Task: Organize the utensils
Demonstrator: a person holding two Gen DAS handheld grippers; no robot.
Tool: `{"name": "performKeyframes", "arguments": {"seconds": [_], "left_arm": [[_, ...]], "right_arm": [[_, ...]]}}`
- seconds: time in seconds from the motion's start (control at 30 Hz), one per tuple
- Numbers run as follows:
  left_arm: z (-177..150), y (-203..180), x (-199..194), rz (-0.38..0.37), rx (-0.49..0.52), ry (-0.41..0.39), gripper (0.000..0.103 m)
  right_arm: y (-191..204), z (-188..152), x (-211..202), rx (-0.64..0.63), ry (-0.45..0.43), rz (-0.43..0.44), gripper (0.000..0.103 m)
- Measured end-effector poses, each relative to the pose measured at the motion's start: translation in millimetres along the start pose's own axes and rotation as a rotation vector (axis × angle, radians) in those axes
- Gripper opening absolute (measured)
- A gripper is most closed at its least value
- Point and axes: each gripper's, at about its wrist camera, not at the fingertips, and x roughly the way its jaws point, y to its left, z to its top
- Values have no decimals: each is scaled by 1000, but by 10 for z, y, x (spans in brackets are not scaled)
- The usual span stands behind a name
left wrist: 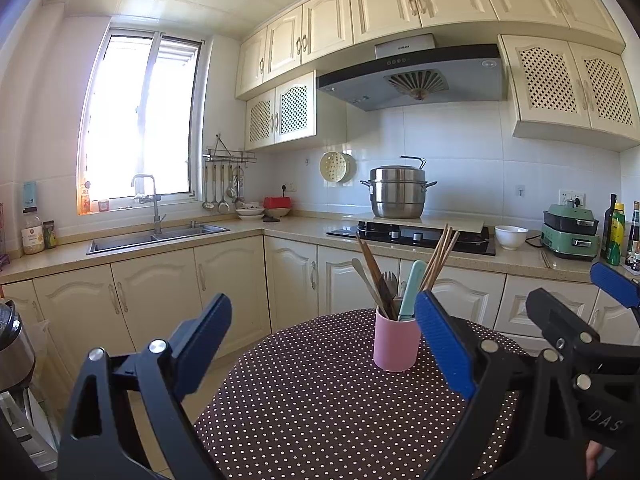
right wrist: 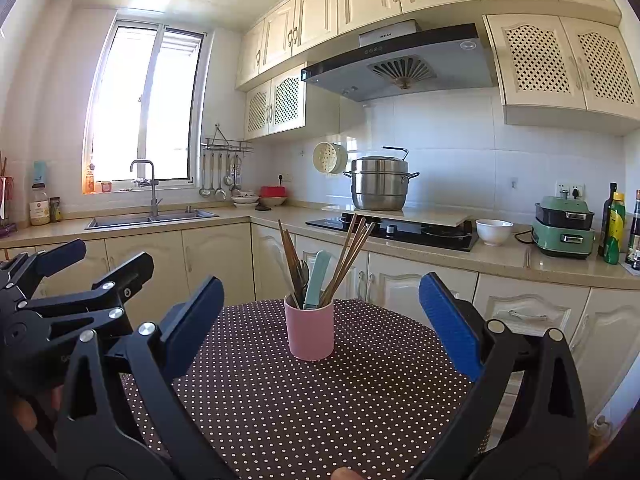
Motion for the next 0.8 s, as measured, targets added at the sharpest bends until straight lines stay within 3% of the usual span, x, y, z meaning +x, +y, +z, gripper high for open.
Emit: {"name": "performKeyframes", "arguments": {"seconds": [0.8], "left_arm": [[-17,-39,22,-5,2,5,91]], "right_arm": [[-22,-37,15,7,6,0,96]]}}
